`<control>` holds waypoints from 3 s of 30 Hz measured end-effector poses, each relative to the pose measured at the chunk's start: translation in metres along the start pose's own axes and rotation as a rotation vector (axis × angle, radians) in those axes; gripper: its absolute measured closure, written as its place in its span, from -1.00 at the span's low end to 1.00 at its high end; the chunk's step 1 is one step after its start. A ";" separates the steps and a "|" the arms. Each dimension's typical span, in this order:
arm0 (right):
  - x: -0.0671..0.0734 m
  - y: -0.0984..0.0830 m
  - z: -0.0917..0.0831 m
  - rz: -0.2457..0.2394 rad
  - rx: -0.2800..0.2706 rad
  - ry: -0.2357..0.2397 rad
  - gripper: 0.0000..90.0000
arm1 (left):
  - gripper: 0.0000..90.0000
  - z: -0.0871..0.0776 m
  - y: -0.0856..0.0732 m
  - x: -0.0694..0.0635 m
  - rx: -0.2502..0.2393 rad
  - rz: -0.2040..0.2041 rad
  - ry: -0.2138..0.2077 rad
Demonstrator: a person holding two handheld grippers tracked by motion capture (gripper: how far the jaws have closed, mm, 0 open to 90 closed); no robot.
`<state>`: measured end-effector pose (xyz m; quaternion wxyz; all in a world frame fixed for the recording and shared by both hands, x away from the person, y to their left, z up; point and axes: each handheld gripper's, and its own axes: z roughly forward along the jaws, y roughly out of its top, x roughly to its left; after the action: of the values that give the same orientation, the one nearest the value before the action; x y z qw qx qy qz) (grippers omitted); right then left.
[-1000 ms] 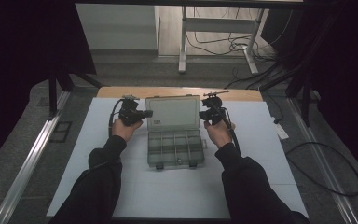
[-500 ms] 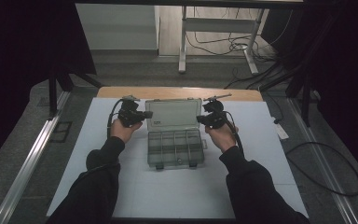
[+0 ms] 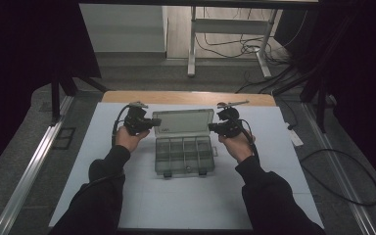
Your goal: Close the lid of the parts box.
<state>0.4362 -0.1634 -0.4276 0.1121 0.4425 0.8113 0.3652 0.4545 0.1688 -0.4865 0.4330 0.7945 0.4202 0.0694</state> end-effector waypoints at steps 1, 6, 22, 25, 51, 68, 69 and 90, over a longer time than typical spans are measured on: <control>0.000 0.000 0.000 0.000 0.000 0.000 0.97 | 0.97 0.000 0.000 0.000 0.000 0.000 0.000; 0.002 -0.003 -0.004 -0.011 0.005 0.020 0.98 | 0.97 -0.003 -0.001 -0.004 0.003 0.007 -0.001; 0.009 -0.013 -0.013 -0.056 0.019 0.045 0.97 | 0.95 -0.018 -0.002 -0.020 0.035 0.071 0.018; 0.009 -0.016 -0.016 -0.058 0.025 0.052 0.97 | 0.95 -0.022 -0.002 -0.025 0.035 0.081 0.018; 0.024 -0.041 -0.033 -0.120 0.058 0.105 0.97 | 0.94 -0.067 -0.022 -0.064 0.012 0.098 -0.016; 0.034 -0.058 -0.041 -0.154 0.082 0.140 0.97 | 0.92 -0.074 -0.034 -0.088 0.025 0.103 -0.052; 0.034 -0.059 -0.041 -0.153 0.082 0.140 0.97 | 0.91 -0.074 -0.035 -0.089 0.027 0.104 -0.051; 0.048 -0.070 -0.046 -0.220 0.107 0.182 0.97 | 0.91 -0.063 -0.050 -0.093 0.083 0.067 -0.070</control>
<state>0.3399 -0.1716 -0.4366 0.0537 0.3215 0.8800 0.3456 0.3354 0.1546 -0.4614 0.4117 0.8272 0.3805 0.0386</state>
